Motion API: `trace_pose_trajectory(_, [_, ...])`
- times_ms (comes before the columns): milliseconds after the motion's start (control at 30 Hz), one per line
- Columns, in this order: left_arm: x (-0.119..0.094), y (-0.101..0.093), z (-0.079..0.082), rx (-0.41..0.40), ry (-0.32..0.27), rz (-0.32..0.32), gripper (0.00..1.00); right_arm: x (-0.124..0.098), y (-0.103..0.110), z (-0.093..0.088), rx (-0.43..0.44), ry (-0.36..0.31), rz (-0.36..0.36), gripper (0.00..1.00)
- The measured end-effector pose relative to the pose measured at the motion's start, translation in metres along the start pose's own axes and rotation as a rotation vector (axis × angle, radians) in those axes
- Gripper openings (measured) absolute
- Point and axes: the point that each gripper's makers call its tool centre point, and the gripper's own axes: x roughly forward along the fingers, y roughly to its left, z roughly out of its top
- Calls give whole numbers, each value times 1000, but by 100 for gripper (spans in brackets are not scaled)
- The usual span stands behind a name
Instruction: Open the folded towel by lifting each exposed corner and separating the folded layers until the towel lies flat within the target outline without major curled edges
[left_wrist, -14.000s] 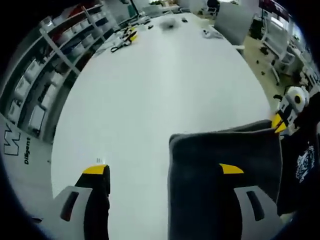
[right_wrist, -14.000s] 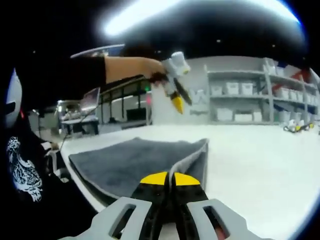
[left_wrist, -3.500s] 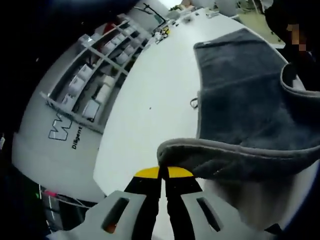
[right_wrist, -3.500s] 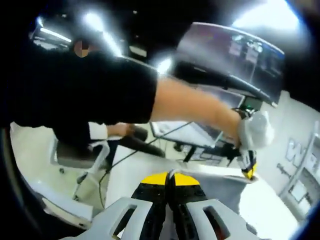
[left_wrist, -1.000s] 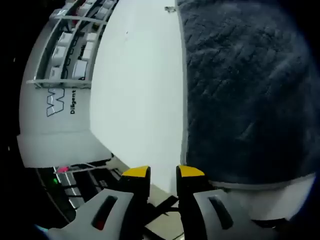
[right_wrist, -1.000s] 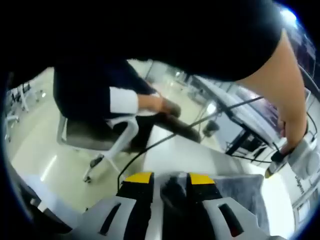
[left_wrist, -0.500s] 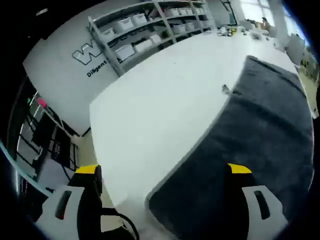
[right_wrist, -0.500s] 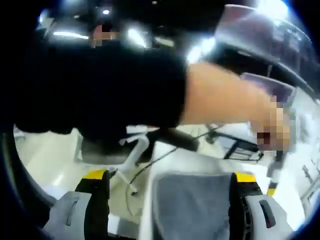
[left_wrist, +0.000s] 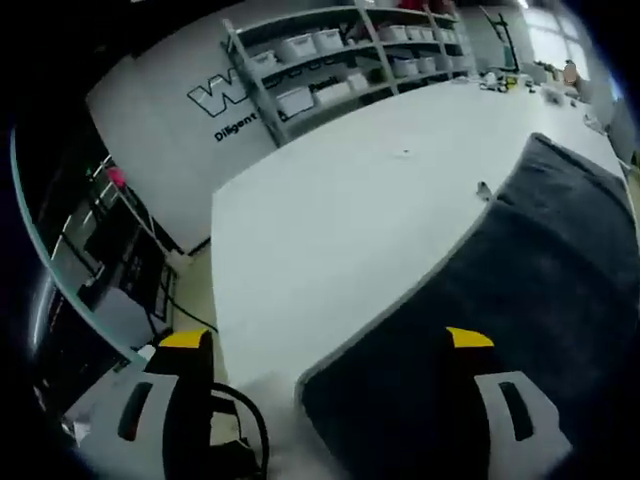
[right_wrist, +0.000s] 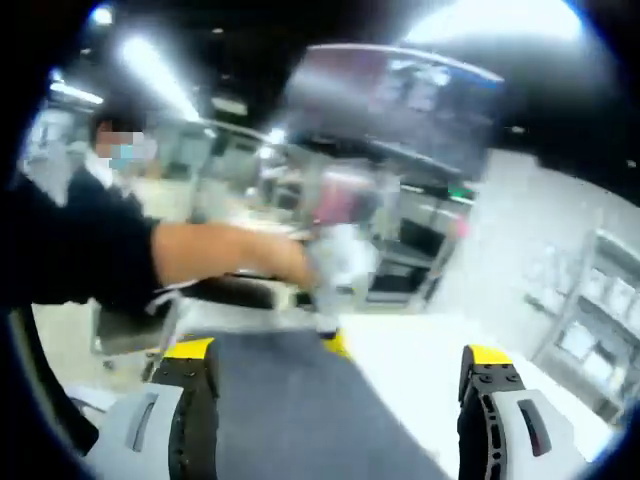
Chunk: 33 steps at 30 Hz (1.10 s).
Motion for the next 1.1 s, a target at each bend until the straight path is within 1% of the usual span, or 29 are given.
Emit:
trace_pose_trajectory(33, [-2, -3, 1, -5, -11, 3, 86, -12, -19, -4, 11, 5, -42, 99])
trace_pose_trajectory(67, [-4, -7, 2, -18, -21, 5, 86, -22, -32, -7, 13, 7, -69, 99])
trace_pose_trajectory(133, [-6, -16, 2, -17, -25, -2, 84, -40, -57, -16, 27, 17, -119, 98])
trace_pose_trajectory(167, [-8, -26, 4, 21, -32, -16, 84, -49, -70, -21, 29, 27, -147, 98])
trace_pose_trajectory(200, [-9, -30, 6, 32, -45, -16, 84, -56, -78, -24, 27, 29, -166, 97])
trace_pose_trajectory(267, [-13, -43, 7, 40, -43, -23, 84, -78, -106, -38, 27, 58, -222, 97])
trace_pose_trajectory(300, [-12, -44, 6, 42, -37, -23, 84, -87, -118, -44, 32, 71, -245, 97])
trace_pose_trajectory(333, [-12, -45, 4, 37, -25, -18, 83, -91, -132, -49, 34, 77, -262, 96])
trace_pose_trajectory(367, [-10, -42, 1, 20, -11, -11, 83, -99, -144, -55, 43, 85, -285, 96])
trace_pose_trajectory(433, [-8, -42, -3, -43, 0, -12, 80, -112, -166, -65, 51, 102, -333, 96])
trace_pose_trajectory(467, [-6, -42, -5, -47, -2, -15, 79, -124, -184, -77, 66, 126, -379, 97])
trace_pose_trajectory(500, [-4, -41, -6, -47, -2, -17, 77, -131, -195, -87, 86, 140, -400, 97])
trace_pose_trajectory(567, [-1, -40, -12, -54, 15, -11, 73, -142, -213, -104, 128, 154, -415, 95])
trace_pose_trajectory(600, [0, -39, -14, -53, 17, -8, 72, -148, -213, -115, 151, 169, -427, 94])
trace_pose_trajectory(633, [1, -39, -15, -50, 15, -8, 71, -153, -218, -123, 176, 174, -438, 93])
trace_pose_trajectory(700, [3, -39, -14, -57, 5, -12, 72, -159, -226, -131, 221, 162, -436, 90])
trace_pose_trajectory(733, [5, -38, -15, -64, 4, -15, 72, -164, -231, -137, 262, 159, -433, 88])
trace_pose_trajectory(800, [8, -35, -16, -71, 13, -10, 68, -170, -238, -142, 310, 141, -429, 84])
trace_pose_trajectory(867, [10, -27, -18, -89, 15, 22, 61, -176, -243, -146, 309, 139, -439, 81])
trace_pose_trajectory(900, [10, -24, -19, -93, 14, 30, 57, -180, -248, -149, 313, 137, -454, 81])
trace_pose_trajectory(1033, [9, -22, -21, -124, 9, 35, 54, -189, -257, -161, 319, 146, -480, 80])
trace_pose_trajectory(1100, [9, -18, -23, -139, 10, 49, 49, -192, -262, -167, 318, 148, -494, 79])
